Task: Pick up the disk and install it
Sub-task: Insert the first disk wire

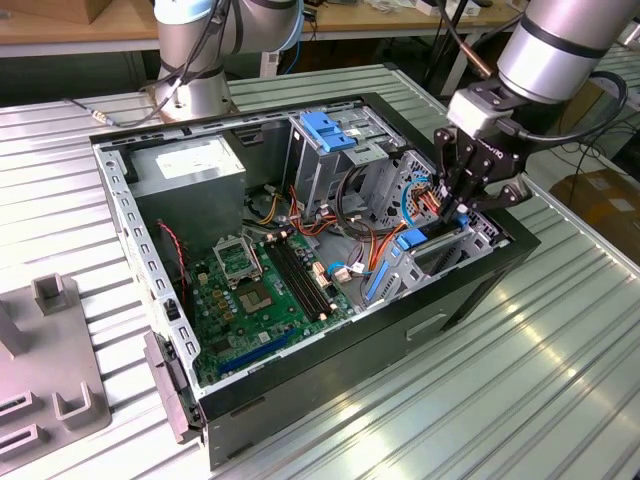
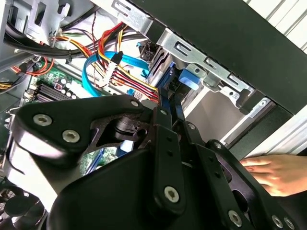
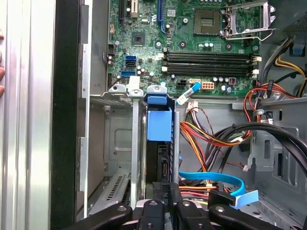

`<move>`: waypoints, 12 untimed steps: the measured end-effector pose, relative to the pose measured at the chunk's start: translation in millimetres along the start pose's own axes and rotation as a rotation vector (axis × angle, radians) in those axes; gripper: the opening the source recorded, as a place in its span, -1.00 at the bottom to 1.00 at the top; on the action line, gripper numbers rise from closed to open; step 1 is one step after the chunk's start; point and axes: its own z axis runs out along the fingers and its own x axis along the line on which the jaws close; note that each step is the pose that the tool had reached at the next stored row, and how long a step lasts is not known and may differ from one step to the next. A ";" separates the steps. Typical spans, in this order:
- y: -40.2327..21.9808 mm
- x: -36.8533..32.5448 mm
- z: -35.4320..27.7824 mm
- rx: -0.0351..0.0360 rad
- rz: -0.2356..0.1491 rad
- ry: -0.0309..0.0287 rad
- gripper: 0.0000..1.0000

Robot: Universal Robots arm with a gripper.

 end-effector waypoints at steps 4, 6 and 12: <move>0.0 0.0 1.6 0.0000 0.000 -0.0001 -0.67; 0.0 0.0 3.9 0.0000 0.000 -0.0005 -0.67; 0.0 0.0 6.5 -0.0001 0.000 -0.0002 -0.67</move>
